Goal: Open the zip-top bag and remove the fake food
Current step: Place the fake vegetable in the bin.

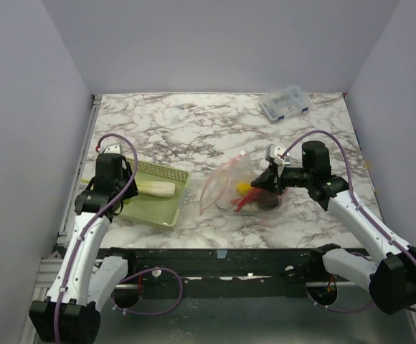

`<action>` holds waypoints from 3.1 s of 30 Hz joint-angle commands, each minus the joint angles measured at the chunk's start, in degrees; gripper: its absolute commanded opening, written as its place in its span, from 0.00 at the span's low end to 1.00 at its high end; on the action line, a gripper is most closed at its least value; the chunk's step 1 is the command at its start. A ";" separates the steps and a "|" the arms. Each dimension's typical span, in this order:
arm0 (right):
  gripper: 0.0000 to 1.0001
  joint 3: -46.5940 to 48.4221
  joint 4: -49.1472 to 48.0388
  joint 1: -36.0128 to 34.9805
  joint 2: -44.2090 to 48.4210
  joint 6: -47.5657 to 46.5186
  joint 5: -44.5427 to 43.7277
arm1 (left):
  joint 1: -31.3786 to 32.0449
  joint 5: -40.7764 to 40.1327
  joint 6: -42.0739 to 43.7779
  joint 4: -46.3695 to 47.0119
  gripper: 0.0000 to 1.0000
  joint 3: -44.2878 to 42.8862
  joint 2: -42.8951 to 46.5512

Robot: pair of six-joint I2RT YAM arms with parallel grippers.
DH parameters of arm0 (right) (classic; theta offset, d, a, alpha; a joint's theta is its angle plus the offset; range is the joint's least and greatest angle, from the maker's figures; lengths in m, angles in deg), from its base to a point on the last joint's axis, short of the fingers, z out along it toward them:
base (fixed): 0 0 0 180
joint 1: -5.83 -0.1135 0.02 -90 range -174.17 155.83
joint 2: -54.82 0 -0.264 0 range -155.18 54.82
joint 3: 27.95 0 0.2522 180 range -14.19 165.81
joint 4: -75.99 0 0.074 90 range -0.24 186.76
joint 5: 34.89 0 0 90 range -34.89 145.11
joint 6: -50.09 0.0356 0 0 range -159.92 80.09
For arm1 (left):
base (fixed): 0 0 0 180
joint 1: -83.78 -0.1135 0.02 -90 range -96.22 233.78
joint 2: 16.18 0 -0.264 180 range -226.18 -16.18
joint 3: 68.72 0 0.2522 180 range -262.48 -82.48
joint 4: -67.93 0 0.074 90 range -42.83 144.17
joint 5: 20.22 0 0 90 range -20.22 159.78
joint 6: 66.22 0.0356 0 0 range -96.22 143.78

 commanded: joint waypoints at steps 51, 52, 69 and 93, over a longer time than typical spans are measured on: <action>0.00 -0.70 2.80 1.19 0.23 -3.36 6.25 | 0.54 50.76 -13.46 18.73 0.98 0.06 17.34; 0.00 -0.70 2.84 1.15 0.13 -3.45 6.36 | 2.52 50.44 -14.17 19.89 0.98 0.64 17.62; 0.00 -0.63 4.50 1.99 -0.33 -5.21 8.19 | 34.48 25.17 -14.96 24.62 0.76 1.28 6.28; 0.00 -0.84 5.44 2.03 -0.04 -6.23 9.64 | 44.29 15.27 -10.98 26.07 0.24 -4.04 -11.74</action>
